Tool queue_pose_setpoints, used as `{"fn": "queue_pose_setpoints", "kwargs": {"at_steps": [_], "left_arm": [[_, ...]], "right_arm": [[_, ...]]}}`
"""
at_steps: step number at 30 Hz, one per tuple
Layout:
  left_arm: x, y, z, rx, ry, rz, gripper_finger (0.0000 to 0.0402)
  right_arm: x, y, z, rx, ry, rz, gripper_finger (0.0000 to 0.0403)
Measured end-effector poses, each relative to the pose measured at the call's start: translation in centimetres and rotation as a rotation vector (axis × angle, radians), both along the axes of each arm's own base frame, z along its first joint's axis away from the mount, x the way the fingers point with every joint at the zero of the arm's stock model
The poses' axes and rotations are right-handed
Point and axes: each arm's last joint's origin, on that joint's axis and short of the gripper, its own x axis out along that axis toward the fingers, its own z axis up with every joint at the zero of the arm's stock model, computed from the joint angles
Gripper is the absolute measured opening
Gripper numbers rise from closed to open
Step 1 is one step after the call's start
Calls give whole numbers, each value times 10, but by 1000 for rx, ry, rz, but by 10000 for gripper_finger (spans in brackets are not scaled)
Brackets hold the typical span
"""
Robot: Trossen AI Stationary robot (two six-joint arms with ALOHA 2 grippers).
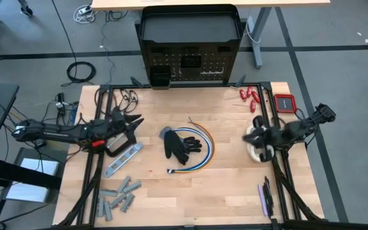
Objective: Hang tools onto peg board
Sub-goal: Hang the white masking tape on the peg board
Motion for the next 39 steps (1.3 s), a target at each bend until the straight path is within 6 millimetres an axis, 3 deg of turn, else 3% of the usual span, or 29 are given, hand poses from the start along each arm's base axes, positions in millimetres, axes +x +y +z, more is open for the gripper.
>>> {"fn": "queue_pose_setpoints", "kwargs": {"at_steps": [6, 10, 12, 16, 20, 24, 27, 34, 39], "left_arm": [[12, -2, -27, -135, 23, -54, 106], [15, -7, -41, -263, -159, -146, 106], [17, -11, -39, -335, -230, -191, 106], [24, -19, -27, -387, -337, -257, 106], [30, -26, -18, -312, -358, -303, 106], [37, -31, -17, -282, -334, -310, 106], [45, -35, -18, -304, -306, -320, 106], [74, -46, -15, -300, -331, -315, 106], [110, -54, -14, -248, -311, -304, 106]], "right_arm": [[-21, -13, 41, 250, -453, -46, 48], [-37, -22, 55, 332, -666, -79, 48], [-38, -23, 57, 317, -685, -100, 48], [-11, -9, 40, 297, -416, 2, 48], [20, 4, 10, 377, -78, -15, 48], [41, 13, -12, 523, 90, -38, 48], [49, 17, -18, 624, 118, -24, 48], [60, 23, -26, 632, 172, -14, 48], [77, 31, -18, 535, 427, -106, 48]]}}
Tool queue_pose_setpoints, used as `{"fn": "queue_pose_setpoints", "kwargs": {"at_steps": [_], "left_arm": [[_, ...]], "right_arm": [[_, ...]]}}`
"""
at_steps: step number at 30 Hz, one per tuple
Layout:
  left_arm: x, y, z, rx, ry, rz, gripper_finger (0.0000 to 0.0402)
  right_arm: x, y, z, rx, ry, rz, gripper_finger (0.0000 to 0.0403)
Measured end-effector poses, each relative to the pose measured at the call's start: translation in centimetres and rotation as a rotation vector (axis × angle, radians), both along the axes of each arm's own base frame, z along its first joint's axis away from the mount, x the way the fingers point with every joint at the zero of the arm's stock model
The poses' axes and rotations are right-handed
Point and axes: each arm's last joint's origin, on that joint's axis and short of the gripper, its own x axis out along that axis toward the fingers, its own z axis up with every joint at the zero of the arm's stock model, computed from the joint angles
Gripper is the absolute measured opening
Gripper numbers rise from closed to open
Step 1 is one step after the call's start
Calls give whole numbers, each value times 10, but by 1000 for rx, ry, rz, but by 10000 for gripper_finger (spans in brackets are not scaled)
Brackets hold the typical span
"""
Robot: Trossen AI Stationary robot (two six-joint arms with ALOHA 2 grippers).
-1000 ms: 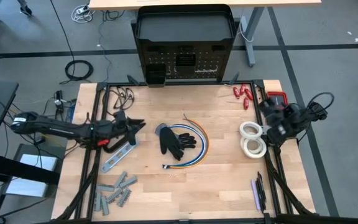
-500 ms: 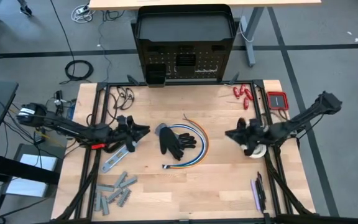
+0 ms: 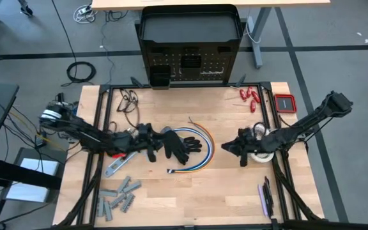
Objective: Hang tools onto peg board
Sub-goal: Hang the white masking tape on the peg board
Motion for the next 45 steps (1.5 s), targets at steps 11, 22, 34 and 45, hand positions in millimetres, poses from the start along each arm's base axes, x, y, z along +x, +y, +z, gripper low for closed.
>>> {"fn": "queue_pose_setpoints", "kwargs": {"at_steps": [11, 22, 34, 45], "left_arm": [[39, -3, -8, 158, 83, 29, 106], [44, 16, -25, 153, 150, 69, 106], [60, 21, -51, 157, 234, 0, 154], [63, 20, -60, 191, 282, -15, 166]], "right_arm": [[-6, -5, 49, -54, 720, -109, 118], [-3, -24, 8, 186, 1073, -329, 185], [-4, -82, -5, 341, 1283, -538, 183], [13, -97, -31, 368, 1406, -450, 167]]}}
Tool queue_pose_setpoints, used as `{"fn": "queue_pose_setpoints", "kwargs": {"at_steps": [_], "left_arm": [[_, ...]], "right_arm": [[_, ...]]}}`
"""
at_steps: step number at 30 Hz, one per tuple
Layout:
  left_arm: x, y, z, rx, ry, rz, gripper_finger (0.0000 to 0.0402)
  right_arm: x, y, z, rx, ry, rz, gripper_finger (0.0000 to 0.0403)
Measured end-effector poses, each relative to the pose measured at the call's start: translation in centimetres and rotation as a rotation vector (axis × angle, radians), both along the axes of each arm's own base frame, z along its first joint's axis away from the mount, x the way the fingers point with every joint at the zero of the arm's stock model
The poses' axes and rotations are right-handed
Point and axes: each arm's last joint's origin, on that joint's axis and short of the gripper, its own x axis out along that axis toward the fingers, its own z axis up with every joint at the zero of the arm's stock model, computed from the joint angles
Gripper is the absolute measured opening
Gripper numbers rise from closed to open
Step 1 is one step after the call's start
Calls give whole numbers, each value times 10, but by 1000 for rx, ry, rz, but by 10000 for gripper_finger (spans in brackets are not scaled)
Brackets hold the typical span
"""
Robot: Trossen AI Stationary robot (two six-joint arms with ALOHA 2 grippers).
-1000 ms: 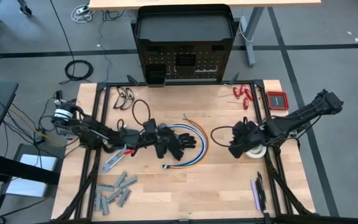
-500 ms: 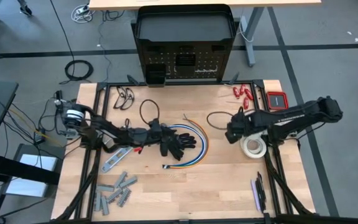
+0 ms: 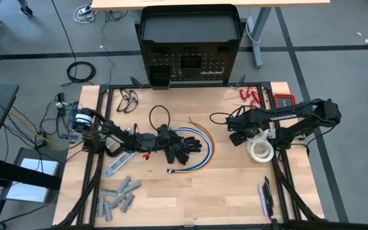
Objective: Hang tools onto peg board
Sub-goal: Hang the white masking tape on the peg board
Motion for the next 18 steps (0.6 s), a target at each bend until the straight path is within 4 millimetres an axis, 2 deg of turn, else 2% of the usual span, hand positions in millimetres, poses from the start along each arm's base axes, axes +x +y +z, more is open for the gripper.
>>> {"fn": "queue_pose_setpoints", "kwargs": {"at_steps": [6, 10, 12, 15, 18], "left_arm": [[0, 3, -1, 43, 23, 1, 166], [0, 12, 3, 36, 12, -13, 166], [0, 20, 6, 1, -7, -3, 166], [0, 39, 8, -91, -28, 2, 166], [0, 57, 7, -200, -37, -58, 166]], "right_arm": [[4, 3, -8, 16, 35, 50, 107], [19, 12, 6, 3, -24, 145, 93], [33, 21, 20, -30, -81, 277, 93], [60, 44, 46, -136, -227, 620, 93], [76, 70, 64, -340, -301, 962, 93]]}}
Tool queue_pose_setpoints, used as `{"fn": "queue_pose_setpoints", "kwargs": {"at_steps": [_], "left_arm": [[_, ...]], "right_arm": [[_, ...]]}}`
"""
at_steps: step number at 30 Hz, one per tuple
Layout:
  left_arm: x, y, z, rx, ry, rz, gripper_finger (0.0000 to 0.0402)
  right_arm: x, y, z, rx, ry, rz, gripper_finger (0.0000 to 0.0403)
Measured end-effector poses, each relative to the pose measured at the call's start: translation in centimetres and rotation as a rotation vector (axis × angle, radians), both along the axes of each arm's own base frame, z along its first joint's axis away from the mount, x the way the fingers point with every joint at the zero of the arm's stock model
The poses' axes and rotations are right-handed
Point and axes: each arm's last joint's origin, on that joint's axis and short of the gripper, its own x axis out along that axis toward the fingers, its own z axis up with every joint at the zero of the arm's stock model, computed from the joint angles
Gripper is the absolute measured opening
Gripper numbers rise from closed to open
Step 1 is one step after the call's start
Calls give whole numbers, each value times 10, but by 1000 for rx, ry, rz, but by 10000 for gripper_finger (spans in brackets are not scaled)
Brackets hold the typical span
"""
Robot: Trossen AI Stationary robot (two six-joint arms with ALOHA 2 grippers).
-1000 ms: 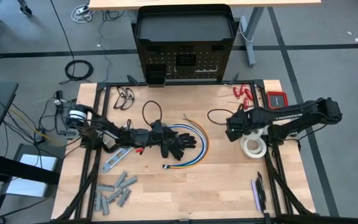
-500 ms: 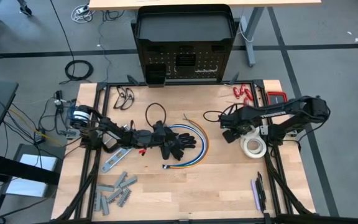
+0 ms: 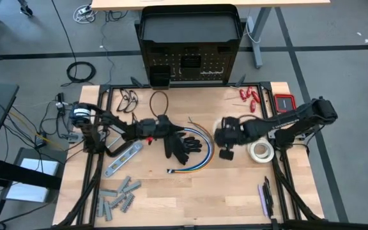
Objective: Hang tools onto peg board
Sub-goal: Hang the white masking tape on the peg board
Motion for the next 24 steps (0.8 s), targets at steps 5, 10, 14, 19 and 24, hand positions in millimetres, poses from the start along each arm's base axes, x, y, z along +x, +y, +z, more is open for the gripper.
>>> {"fn": "queue_pose_setpoints", "kwargs": {"at_steps": [5, 10, 14, 19, 24], "left_arm": [[7, 9, 9, -153, -52, -74, 182], [21, 11, 25, -156, -120, -84, 201], [32, 12, 37, -209, -171, -92, 210], [41, 14, 44, -260, -154, -86, 212], [44, 15, 44, -278, -129, -56, 212]], "right_arm": [[7, 21, 8, -394, -81, 224, 93], [21, 19, 4, -504, -101, 230, 93], [34, 17, -9, -555, -81, 241, 93], [52, 13, -19, -577, -126, 232, 96], [60, 11, -23, -574, -167, 210, 99]]}}
